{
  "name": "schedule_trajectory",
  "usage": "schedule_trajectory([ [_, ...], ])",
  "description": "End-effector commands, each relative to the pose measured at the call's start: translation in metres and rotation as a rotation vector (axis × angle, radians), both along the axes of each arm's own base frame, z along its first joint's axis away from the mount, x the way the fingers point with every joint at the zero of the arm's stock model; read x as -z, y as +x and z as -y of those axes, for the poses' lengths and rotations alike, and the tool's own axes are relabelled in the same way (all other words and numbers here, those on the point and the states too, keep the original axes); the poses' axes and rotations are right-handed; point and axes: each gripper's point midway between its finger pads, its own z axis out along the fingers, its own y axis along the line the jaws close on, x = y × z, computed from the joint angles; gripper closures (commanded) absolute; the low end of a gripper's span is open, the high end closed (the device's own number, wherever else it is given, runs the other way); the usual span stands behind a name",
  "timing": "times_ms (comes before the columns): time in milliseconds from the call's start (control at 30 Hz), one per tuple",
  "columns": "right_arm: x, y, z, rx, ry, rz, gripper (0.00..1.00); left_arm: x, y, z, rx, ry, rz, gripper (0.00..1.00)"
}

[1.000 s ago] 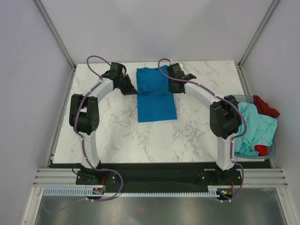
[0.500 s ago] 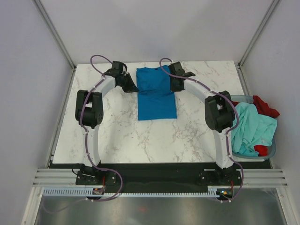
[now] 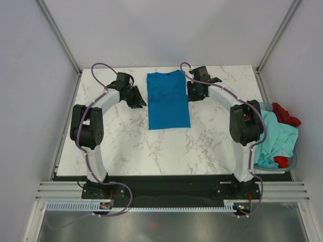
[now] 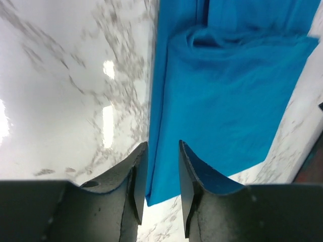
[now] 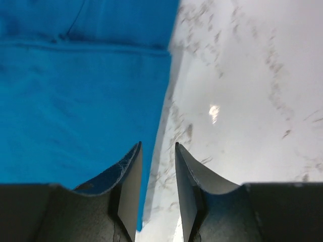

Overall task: Fold and stack the t-shirts
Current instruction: Fold the tshirt

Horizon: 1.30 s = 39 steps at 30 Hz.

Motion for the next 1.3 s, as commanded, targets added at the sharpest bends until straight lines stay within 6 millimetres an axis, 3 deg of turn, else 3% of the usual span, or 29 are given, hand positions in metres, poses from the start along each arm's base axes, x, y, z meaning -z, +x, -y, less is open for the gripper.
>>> schedule_trajectory([
  [0,-0.015,-0.033,-0.026,-0.134,0.124,-0.039,0.6,0.015,-0.043,0.025,0.138,0.027,-0.034,0.61],
  [100,0.001,-0.06,-0.022,-0.151,0.13,-0.099,0.59,0.028,-0.063,0.03,0.158,0.067,-0.064,0.57],
  [367,0.021,-0.091,-0.012,-0.162,0.124,-0.151,0.56,0.054,-0.085,0.033,0.186,0.122,-0.119,0.6],
  [433,0.025,-0.101,-0.017,-0.178,0.162,-0.167,0.57,0.056,-0.088,0.034,0.192,0.118,-0.129,0.8],
  [500,0.032,-0.108,-0.017,-0.174,0.176,-0.182,0.57,0.055,-0.092,0.032,0.184,0.119,-0.133,0.95],
  [533,0.032,-0.11,-0.017,-0.16,0.184,-0.184,0.58,0.054,-0.094,0.032,0.169,0.117,-0.136,0.98],
  [600,0.035,-0.115,-0.017,-0.152,0.196,-0.189,0.62,0.054,-0.101,0.027,0.147,0.122,-0.148,0.98],
  [733,0.042,-0.137,-0.016,-0.131,0.233,-0.211,0.89,0.047,-0.114,0.023,0.1,0.105,-0.159,0.98],
  [833,0.042,-0.15,-0.016,-0.116,0.26,-0.216,0.98,0.046,-0.124,0.021,0.099,0.101,-0.17,0.98],
  [900,0.042,-0.159,-0.017,-0.115,0.265,-0.221,0.98,0.047,-0.133,0.022,0.107,0.083,-0.186,0.98],
  [967,0.042,-0.164,-0.019,-0.12,0.269,-0.223,0.87,0.042,-0.138,0.024,0.119,0.065,-0.183,0.91],
  [1000,0.039,-0.164,-0.018,-0.117,0.271,-0.213,0.82,0.04,-0.139,0.024,0.124,0.063,-0.174,0.75],
  [1033,0.038,-0.162,-0.017,-0.114,0.265,-0.202,0.75,0.036,-0.137,0.021,0.127,0.071,-0.156,0.69],
  [1067,0.035,-0.16,-0.016,-0.114,0.258,-0.193,0.71,0.027,-0.131,0.017,0.115,0.084,-0.12,0.64],
  [1133,0.027,-0.147,-0.015,-0.116,0.242,-0.148,0.64,0.013,-0.113,0.006,0.096,0.079,-0.07,0.63],
  [1200,0.016,-0.129,-0.019,-0.132,0.259,-0.112,0.62,0.007,-0.1,0.002,0.118,0.052,-0.048,0.63],
  [1267,0.011,-0.113,-0.021,-0.135,0.264,-0.09,0.62,-0.005,-0.075,-0.01,0.092,0.077,0.009,0.63],
])
